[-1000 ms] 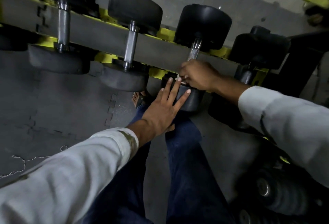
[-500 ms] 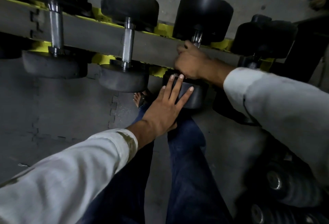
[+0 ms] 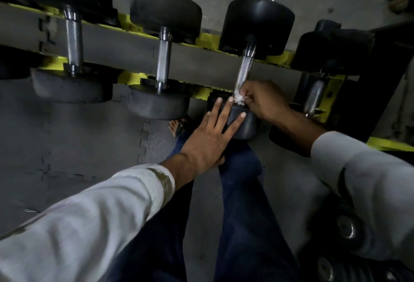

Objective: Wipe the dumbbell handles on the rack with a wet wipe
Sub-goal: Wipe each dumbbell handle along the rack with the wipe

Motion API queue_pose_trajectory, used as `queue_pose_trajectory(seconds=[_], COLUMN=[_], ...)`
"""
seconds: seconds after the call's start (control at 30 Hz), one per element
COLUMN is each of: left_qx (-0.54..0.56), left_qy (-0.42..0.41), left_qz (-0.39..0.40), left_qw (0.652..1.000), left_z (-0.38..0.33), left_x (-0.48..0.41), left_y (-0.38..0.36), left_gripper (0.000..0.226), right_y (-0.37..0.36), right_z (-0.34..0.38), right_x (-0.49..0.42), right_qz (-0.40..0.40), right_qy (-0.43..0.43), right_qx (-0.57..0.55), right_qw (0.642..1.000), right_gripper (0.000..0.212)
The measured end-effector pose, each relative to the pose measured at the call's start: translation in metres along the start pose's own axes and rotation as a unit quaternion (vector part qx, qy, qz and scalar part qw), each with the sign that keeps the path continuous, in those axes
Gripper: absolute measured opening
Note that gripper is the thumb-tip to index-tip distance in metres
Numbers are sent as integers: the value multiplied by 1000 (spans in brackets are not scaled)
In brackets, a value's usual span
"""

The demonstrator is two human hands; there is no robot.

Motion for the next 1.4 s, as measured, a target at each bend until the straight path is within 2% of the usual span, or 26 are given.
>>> queue_pose_trajectory(seconds=[0.13,0.33,0.4,0.5,0.6,0.7,0.83,0.93,0.97,1.07,1.1,1.13,1.2,1.3,1.37,1.4], left_qx=[10,41,43,39,32,30,35,26,14,-14,-16,-15,-10,-6,-2,0], left_qy=[9,22,23,29,39,42,44,55,61,86,94,99,99,95,97,98], left_qz=[-8,-12,-11,-16,-14,-7,5,5,8,30,32,36,44,53,55,57], left_qw=[1000,999,999,999,999,999,998,998,998,996,995,994,994,994,994,994], left_z=[2,-1,-3,-5,-6,-7,-7,-8,-10,-17,-18,-19,-19,-18,-18,-18], left_x=[1,1,0,-3,-4,-4,-4,-6,-8,-11,-12,-12,-12,-13,-12,-12], left_y=[3,10,12,14,12,13,18,18,17,10,10,10,11,8,9,9], left_gripper=[131,122,120,120,121,120,120,122,125,131,132,133,133,133,133,132], right_y=[-3,-9,-18,-37,-53,-57,-47,-32,-26,-14,-15,-18,-15,-9,10,20], right_z=[-30,-52,-63,-78,-71,-72,-94,-85,-78,-69,-67,-69,-80,-81,-72,-65], right_x=[-11,-3,-11,-29,-37,-34,-21,-28,-36,-66,-72,-73,-60,-41,-29,-24], right_qz=[-35,-45,-39,-3,80,110,29,-9,-27,-116,-133,-149,-207,-254,-367,-410], right_qy=[-128,-153,-180,-243,-248,-230,-264,-253,-245,-254,-254,-263,-287,-283,-236,-203], right_qx=[-103,-119,-187,-373,-509,-550,-555,-595,-623,-724,-742,-738,-693,-629,-568,-520], right_qw=[986,980,965,895,821,795,788,763,742,631,606,604,628,678,698,721], right_gripper=[19,9,9,22,45,45,21,24,27,35,38,37,20,15,16,16])
Point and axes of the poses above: each hand's wrist, its own x-axis away from the middle knuckle, its own y-axis out of the back of the hand, z = x × y, the point moved 10 cm from there along -x, towards the middle knuckle, and after that the axes turned 12 degrees about -x, right-handed, at the moved point
